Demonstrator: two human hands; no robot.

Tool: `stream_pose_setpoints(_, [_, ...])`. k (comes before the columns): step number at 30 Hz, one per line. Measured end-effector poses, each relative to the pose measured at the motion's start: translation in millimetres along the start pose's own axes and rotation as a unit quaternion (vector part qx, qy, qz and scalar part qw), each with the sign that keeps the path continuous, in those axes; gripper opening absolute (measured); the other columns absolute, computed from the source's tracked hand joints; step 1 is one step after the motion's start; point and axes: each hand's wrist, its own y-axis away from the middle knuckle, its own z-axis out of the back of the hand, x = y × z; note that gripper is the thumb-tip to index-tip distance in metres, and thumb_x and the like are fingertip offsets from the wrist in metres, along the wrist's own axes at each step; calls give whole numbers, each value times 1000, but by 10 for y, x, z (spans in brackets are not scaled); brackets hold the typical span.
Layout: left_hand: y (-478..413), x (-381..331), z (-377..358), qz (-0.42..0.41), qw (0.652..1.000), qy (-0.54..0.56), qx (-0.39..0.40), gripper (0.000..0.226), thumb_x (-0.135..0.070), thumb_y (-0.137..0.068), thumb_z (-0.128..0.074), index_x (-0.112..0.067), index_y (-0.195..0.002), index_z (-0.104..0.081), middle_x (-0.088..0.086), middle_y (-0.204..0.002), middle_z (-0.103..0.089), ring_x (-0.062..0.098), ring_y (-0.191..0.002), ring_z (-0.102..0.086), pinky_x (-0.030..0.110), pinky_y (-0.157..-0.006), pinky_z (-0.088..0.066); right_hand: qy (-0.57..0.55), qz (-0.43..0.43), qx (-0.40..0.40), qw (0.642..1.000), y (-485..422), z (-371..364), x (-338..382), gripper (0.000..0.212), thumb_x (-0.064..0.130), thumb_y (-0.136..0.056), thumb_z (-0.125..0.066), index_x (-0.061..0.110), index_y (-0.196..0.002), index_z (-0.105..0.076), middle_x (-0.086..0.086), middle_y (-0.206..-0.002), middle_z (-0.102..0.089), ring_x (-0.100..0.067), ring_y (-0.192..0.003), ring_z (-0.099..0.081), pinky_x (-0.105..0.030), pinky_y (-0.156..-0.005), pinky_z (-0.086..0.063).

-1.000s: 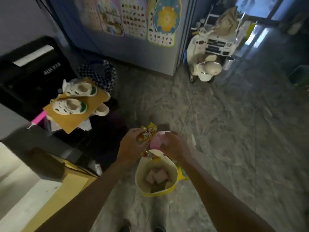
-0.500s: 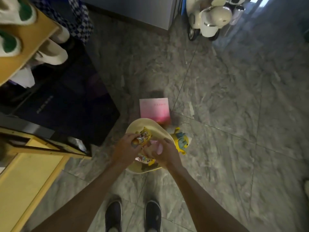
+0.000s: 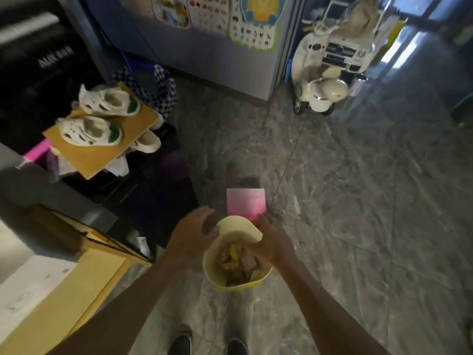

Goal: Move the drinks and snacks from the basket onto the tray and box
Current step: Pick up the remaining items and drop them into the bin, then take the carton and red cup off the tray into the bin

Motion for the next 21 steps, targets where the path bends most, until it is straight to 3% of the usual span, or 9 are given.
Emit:
stream_pose_setpoints(2, [39,-156,391,-27,999,-36,-8,69,-56,-97,-66,-23,-156,-50,0,-164,-45,19,-152,-39,39,-124,-34,34,3,-11,999,73,423,217,107,89,-75,-59,25,-159,-44,-1,-172,-32,-28,-156,-35,-46,-117,-45])
stream_pose_setpoints(4, [92,-362,839,-42,996,-74,-12,83,-72,-95,-52,-23,-161,-40,1,-170,-35,20,-158,-28,42,-128,-26,42,14,-48,998,175,898,460,118,95,-69,-51,25,-162,-35,-2,-172,-31,-29,-153,-39,-48,-113,-48])
stream_pose_setpoints(6, [169,-595,1326,-55,993,-100,-21,95,-84,-90,-34,-25,-165,-29,0,-174,-25,19,-161,-18,45,-130,-20,46,44,-70,995,298,1404,734,121,98,-69,-49,27,-165,-28,-2,-174,-28,-31,-154,-37,-51,-113,-47])
stream_pose_setpoints(8, [273,-821,1829,-66,990,-114,-44,100,-89,-89,-28,-28,-168,-20,-2,-176,-16,18,-162,-11,47,-131,-16,40,78,-88,992,419,1914,1039,115,92,-78,-57,26,-167,-24,-2,-174,-26,-31,-156,-35,-51,-118,-42])
stream_pose_setpoints(11, [471,-1138,2559,-73,985,-121,-95,104,-95,-86,-28,-31,-168,-17,-3,-175,-16,21,-162,-14,50,-129,-19,14,113,-117,987,570,2606,1548,114,86,-77,-64,22,-165,-30,-5,-170,-35,-32,-152,-41,-50,-118,-45])
stream_pose_setpoints(15, [800,-1393,3419,-56,975,-115,-181,111,-92,-78,-36,-26,-166,-29,-1,-174,-25,22,-159,-26,50,-128,-26,29,175,-151,973,689,3209,2281,123,97,-71,-50,19,-165,-31,-4,-169,-37,-29,-151,-44,-46,-115,-47])
stream_pose_setpoints(18, [1131,-1299,3924,-45,966,-129,-220,107,-90,-80,-37,-27,-167,-29,-1,-174,-25,20,-159,-27,49,-127,-28,36,228,-126,965,718,3350,2866,122,92,-79,-58,18,-169,-20,-6,-174,-27,-30,-157,-32,-49,-121,-40])
stream_pose_setpoints(21, [1562,-1005,4294,-1,956,-149,-253,97,-83,-88,-43,-28,-166,-28,0,-173,-26,25,-156,-31,49,-127,-28,29,290,-107,951,744,3246,3466,115,86,-81,-64,19,-166,-26,-6,-170,-33,-30,-155,-36,-50,-120,-42])
